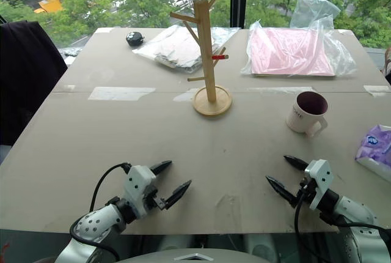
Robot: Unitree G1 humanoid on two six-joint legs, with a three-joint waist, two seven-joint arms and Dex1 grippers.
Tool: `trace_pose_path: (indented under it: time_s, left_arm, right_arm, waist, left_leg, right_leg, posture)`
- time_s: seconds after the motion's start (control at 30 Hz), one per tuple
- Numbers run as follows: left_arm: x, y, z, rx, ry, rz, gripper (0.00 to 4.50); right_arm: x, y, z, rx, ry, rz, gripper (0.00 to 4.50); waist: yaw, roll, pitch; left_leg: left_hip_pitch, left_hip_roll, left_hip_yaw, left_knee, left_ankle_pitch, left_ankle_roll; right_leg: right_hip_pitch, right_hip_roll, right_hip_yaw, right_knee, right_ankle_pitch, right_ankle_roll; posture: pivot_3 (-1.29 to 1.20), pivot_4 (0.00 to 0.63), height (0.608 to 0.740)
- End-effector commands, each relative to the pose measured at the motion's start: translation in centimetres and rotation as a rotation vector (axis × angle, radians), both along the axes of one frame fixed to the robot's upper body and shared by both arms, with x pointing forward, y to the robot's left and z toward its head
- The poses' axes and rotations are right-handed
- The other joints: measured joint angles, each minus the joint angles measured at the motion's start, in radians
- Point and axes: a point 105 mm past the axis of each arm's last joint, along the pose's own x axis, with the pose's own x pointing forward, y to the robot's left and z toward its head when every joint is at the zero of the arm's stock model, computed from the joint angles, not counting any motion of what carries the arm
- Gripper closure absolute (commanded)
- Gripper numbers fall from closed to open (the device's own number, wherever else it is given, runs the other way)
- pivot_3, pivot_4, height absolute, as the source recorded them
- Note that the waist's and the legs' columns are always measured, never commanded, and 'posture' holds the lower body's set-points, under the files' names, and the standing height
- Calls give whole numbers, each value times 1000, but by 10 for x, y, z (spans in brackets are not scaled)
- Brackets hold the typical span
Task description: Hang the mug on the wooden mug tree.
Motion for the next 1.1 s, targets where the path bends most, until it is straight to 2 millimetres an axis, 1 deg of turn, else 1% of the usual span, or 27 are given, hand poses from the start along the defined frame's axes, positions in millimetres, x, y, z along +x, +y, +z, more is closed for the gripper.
trace_pose_path:
  time_s: [0.03, 0.13, 0.43, 0.83, 0.9, 1.0, 1.07, 1.1]
  left_arm:
    - [-7, 0, -14, -9, 62, 2, 0]
    - [-5, 0, -12, -42, 51, 1, 0]
    - [-2, -2, -9, -53, 38, -28, 0]
    - [-2, -5, -7, -53, 40, -57, 0]
    - [0, -7, -4, -50, 29, -76, 0]
    - [5, -15, 6, -44, 3, -130, 0]
    - [7, -22, 10, 25, -18, -228, 0]
    - [12, -25, 17, 34, -38, -262, 0]
  right_arm:
    - [-2, -5, -1, -13, 5, -6, 49]
    - [0, -4, -1, -15, 0, -1, 49]
    - [3, -6, -1, -19, -9, -15, 49]
    - [-1, -6, -1, -15, -16, -45, 49]
    - [0, -7, 1, -8, -26, -71, 49]
    - [2, -12, 5, 11, -39, -139, 49]
    - [4, -21, 6, 14, -44, -229, 49]
    - [4, -27, 7, 14, -50, -276, 49]
  waist:
    - [0, 0, 0]
    - [0, 0, 0]
    - [1, 0, 0]
    - [3, 0, 0]
    - [5, 0, 0]
    - [12, 0, 0]
    - [21, 0, 1]
    - [25, 0, 1]
  left_leg:
    - [0, 0, 0, 0, 0, 0]
    - [0, 0, 0, 0, 0, 0]
    - [0, 0, 0, 0, 0, 0]
    - [0, 0, 0, 0, 0, 0]
    - [0, 0, 0, 0, 0, 0]
    - [0, -1, 0, 0, 0, 0]
    - [0, -1, 0, 1, 0, 0]
    - [0, -1, 0, 1, 0, 0]
  right_leg:
    - [0, 0, 0, 0, 0, 0]
    - [0, 0, 0, 0, 0, 0]
    - [0, 0, 0, 0, 0, 0]
    - [0, 0, 0, 0, 0, 0]
    - [0, 0, 0, 0, 0, 0]
    - [0, 0, 0, 0, 0, 0]
    - [0, 0, -1, 0, 0, 0]
    - [0, 0, -1, 0, 0, 0]
  posture:
    - [0, 150, 740]
    - [0, 150, 740]
    - [0, 150, 740]
    - [0, 150, 740]
    - [0, 150, 740]
    - [0, 150, 740]
    - [0, 150, 740]
    - [0, 150, 740]
